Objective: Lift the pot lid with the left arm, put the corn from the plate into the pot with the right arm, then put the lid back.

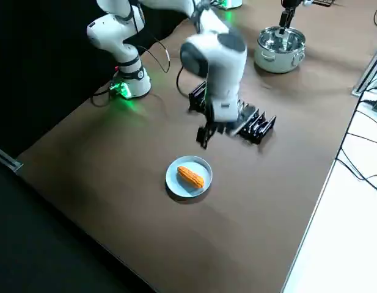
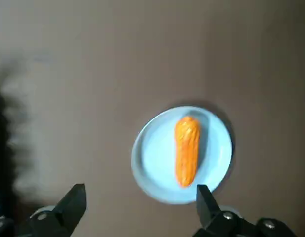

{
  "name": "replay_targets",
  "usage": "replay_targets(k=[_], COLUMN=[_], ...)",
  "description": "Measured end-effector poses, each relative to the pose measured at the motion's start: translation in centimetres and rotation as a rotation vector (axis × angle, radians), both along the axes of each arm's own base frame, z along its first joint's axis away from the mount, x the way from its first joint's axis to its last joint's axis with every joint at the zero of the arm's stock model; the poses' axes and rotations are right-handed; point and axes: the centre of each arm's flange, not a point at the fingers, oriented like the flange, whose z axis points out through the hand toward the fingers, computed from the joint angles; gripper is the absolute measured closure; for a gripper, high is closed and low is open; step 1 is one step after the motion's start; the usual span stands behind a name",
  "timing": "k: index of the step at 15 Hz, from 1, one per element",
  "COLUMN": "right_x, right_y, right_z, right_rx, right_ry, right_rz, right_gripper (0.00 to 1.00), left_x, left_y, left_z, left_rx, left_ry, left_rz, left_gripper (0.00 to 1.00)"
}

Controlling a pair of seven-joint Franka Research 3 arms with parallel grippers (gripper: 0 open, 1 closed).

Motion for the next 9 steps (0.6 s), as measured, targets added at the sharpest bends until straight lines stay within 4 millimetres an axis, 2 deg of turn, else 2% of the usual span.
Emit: replay_targets(k=[4,6,9], right_x=[-0.8,-1.4,-1.9], right_y=[-5.5,-6.9,-8.1], right_z=[-6.6,-9.0,-11.8], right_rx=[0.013,0.025,0.035], right_ry=[0.010,0.033,0.048], right_rz=[0.051,0.057,0.046], right_gripper=[0.07,0.10,0.12], left_x=[0.0,-0.2,-0.8], left_y=[-0.3,-0.5,-1.2], left_z=[0.0,0.0,0.0], left_rx=[0.024,0.026,0.029], left_ry=[-0.023,-0.026,-0.026], left_rz=[0.022,0.023,0.011], left_gripper=[0.08,0.24,0.26])
